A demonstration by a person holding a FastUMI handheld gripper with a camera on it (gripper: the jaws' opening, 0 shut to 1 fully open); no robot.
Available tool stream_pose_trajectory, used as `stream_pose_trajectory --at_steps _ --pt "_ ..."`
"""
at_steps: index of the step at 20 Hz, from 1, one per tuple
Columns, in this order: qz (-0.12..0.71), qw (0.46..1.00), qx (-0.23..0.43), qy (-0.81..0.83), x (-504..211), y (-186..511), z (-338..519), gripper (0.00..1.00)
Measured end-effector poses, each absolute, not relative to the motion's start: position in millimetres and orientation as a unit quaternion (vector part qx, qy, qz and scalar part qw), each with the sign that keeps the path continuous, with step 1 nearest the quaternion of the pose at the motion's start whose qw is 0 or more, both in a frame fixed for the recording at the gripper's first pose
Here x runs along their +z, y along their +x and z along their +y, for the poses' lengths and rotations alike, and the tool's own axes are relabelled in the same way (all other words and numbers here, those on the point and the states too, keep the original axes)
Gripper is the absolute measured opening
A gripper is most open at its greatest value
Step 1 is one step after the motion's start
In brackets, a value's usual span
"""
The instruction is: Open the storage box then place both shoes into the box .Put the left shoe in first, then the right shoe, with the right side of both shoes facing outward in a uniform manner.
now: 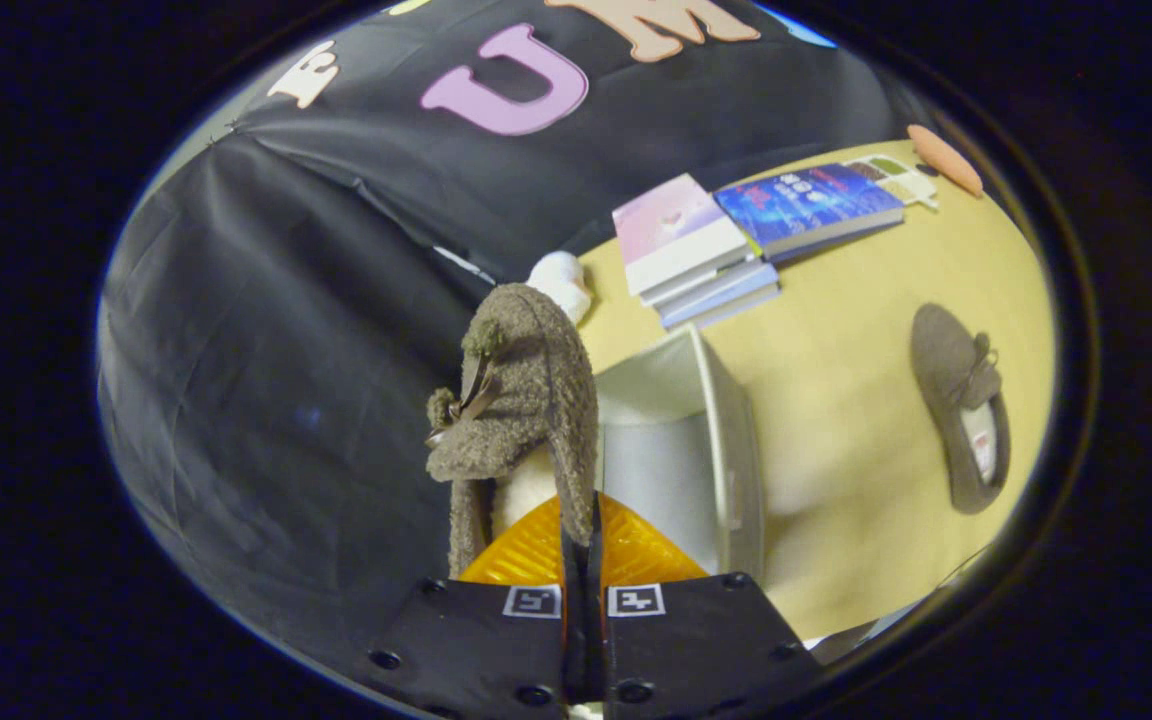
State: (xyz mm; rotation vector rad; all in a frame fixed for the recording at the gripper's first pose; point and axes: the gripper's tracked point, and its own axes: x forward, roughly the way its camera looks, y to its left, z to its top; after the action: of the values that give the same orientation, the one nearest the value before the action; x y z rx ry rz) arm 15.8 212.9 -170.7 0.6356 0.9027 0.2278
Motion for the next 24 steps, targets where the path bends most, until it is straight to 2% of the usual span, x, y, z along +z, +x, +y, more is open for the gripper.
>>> stream_pose_trajectory --at_steps 16,18,20,24 --pt "0.529 0.811 -0.015 0.25 -285.6 10.5 249.5 0.04" --pt "0.529 0.812 -0.017 0.244 -288.1 13.3 247.7 0.08" --pt "0.526 0.813 -0.01 0.252 -282.5 17.5 245.7 0.19" --pt "0.517 0.809 0.004 0.281 -268.4 22.6 241.0 0.26"
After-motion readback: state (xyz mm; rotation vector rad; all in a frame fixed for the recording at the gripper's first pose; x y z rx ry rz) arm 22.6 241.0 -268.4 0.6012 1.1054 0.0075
